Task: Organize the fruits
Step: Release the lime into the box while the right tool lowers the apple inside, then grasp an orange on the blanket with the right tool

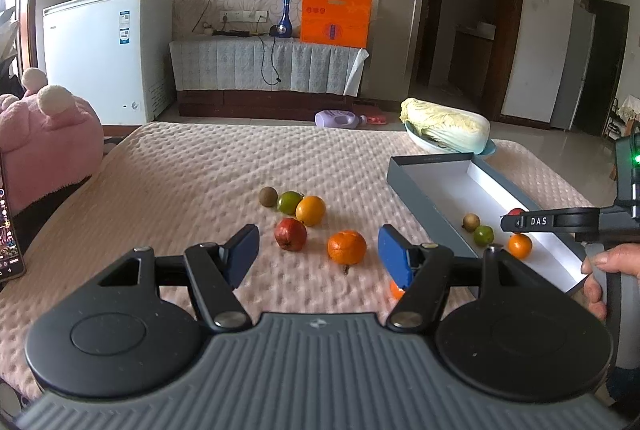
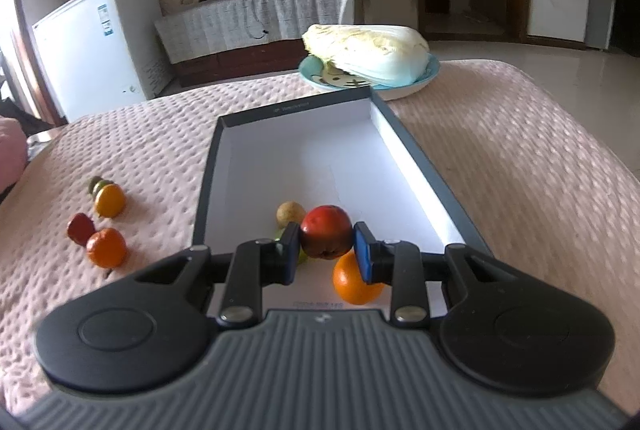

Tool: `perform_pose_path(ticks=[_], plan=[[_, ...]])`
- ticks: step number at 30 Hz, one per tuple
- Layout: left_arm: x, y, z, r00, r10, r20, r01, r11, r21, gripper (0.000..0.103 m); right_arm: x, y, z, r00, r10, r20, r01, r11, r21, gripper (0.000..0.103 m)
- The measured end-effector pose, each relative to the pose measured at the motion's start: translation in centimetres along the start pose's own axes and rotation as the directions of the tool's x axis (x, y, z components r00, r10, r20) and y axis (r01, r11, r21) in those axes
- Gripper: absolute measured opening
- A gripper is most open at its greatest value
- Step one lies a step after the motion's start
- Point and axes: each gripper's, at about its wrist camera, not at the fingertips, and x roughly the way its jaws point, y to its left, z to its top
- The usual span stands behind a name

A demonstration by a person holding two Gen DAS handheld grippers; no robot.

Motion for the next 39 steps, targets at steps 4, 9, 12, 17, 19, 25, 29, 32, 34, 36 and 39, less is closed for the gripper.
perform_pose_path(ticks=[4,9,12,17,19,25,29,32,34,36,39], plan=[[0.0,0.1,0.0,1.0,0.001,-0.003,-0.001,1.0,0.0,0.071,-0.1,-0.1,0.0,1.0,-0.012,0.012,0.012,1.0,0.008,0.033],[0.0,0.3,0.0,1.0,-0.001,-0.009,0.001,1.0,-0.008,0.071,-0.4,0.0,0.1,0.999,-0.019,0.035,0.018,1.0,0.023,0.039],[0.1,0.3,0.0,1.0,0.0,-0.013,0.0,1.0,-0.004,0.071,-0.8,0.1,0.2,0.998,-0.007,0.065,0.006,1.0,0.02,0.042],[0.2,0.1,-0.1,1.0,-0.002,-0.014,0.002,1.0,-0.001,0.071,-1.8,0.2,0.4,0.993,0.042,0.11,-0.045,0.999,0.024,0.042],[0.3,-0.1,-0.2,1.0,-0.003,-0.015,0.003,1.0,0.005,0.071,-2.0,0.7,0.3,0.991,0.067,0.119,-0.067,0.998,0.001,0.042],[0.8,-0.5,-0.2,1.0,0.003,-0.024,-0.003,1.0,0.008,0.071,-2.8,3.4,-0.2,0.973,0.196,0.12,-0.186,0.978,-0.089,0.042],[1.0,-0.6,-0.3,0.999,0.015,-0.032,-0.015,1.0,0.014,0.071,-2.9,5.8,-0.9,0.956,0.285,0.069,-0.268,0.945,-0.186,0.042],[1.0,-0.3,-0.3,0.999,0.018,-0.034,-0.018,1.0,0.008,0.071,-2.4,7.5,-1.5,0.941,0.339,-0.009,-0.33,0.91,-0.252,0.042],[1.0,-0.1,-0.3,0.999,0.024,-0.036,-0.024,1.0,0.005,0.071,-2.1,8.4,-2.1,0.941,0.337,-0.045,-0.335,0.896,-0.293,0.042],[1.0,0.2,-0.3,0.999,0.025,-0.039,-0.025,1.0,-0.003,0.071,-1.9,9.2,-2.5,0.941,0.33,-0.07,-0.335,0.886,-0.32,0.042],[0.9,0.3,-0.2,0.999,0.025,-0.04,-0.025,1.0,-0.008,0.071,-1.3,10.0,-2.9,0.95,0.299,-0.096,-0.313,0.884,-0.347,0.042]])
